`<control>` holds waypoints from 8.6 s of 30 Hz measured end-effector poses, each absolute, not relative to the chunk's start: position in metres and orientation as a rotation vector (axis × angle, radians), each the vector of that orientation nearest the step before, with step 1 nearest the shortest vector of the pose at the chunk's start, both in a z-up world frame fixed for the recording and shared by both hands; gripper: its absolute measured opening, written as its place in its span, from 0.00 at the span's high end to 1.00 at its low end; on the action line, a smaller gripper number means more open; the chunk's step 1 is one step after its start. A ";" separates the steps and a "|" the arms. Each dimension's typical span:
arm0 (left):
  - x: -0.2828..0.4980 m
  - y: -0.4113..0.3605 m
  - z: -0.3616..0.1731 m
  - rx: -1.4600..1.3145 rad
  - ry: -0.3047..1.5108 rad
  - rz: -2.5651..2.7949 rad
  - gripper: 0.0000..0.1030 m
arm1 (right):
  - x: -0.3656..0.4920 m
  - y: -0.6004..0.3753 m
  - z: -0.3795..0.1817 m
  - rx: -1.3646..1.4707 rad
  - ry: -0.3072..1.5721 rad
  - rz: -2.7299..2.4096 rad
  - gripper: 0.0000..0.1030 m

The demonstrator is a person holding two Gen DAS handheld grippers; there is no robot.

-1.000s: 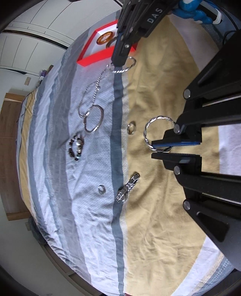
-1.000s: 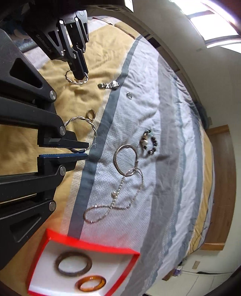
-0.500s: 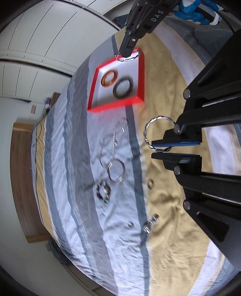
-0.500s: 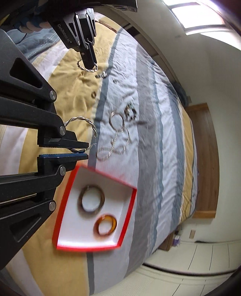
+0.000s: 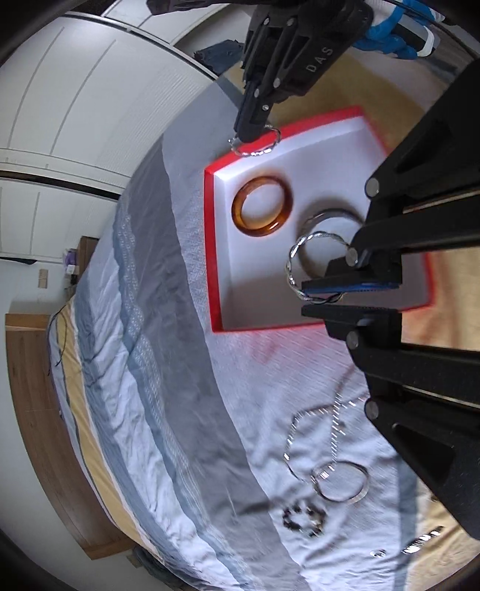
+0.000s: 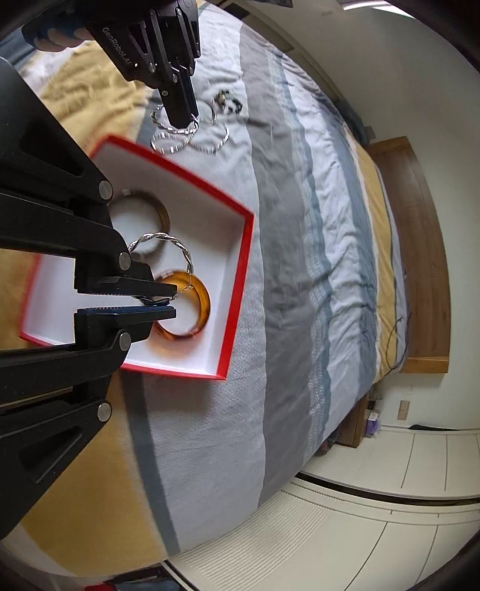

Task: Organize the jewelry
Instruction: 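Carry both hoop earrings into the red box and open both tools, then move both tools back over the remaining jewelry on the duvet, then grasp the silver watch with the left tool while the right tool grasps the pearl necklace, then carry the watch and necklace into the red box and open both tools, then grasp a small silver ring with the left tool while the right tool grasps a gold ring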

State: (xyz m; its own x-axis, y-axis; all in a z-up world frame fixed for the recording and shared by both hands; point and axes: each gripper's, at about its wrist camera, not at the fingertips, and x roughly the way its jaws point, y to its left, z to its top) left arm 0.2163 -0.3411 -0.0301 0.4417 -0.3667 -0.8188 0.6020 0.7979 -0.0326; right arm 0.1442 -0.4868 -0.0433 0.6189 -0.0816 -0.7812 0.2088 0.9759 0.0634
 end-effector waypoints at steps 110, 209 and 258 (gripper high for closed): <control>0.279 0.023 -0.121 -0.066 1.069 -0.168 0.79 | 0.278 -0.278 -0.139 0.095 1.122 0.148 0.94; 0.153 -0.299 -0.001 0.146 0.958 -0.703 0.69 | 0.054 -0.477 -0.027 0.322 0.820 -0.217 0.71; 0.171 0.071 0.002 -0.069 0.869 -0.180 0.59 | 0.086 -0.212 0.010 0.135 0.833 0.205 0.65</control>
